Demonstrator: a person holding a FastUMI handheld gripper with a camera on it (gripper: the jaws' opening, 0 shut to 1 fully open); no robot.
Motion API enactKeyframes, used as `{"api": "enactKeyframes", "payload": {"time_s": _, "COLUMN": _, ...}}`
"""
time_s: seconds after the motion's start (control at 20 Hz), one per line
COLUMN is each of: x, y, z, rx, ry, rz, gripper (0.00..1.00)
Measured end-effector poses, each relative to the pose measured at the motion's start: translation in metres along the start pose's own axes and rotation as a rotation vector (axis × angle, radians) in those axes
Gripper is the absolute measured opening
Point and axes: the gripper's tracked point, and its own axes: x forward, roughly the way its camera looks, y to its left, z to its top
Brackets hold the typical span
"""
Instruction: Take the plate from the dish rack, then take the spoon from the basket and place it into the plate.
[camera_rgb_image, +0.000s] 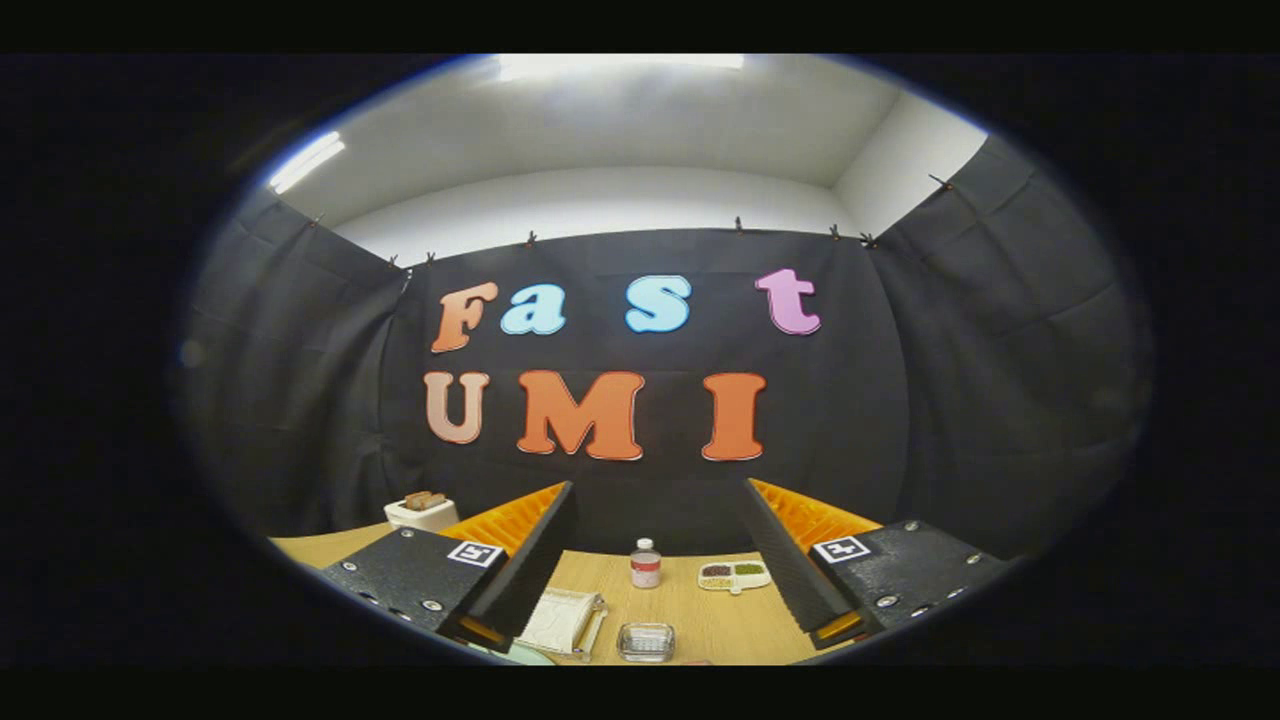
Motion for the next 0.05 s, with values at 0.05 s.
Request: {"api": "enactKeyframes", "payload": {"time_s": 0.05, "x": 0.0008, "y": 0.0014, "z": -0.0005, "rx": -0.001, "ry": 0.002, "rz": 0.002, "gripper": 0.97}}
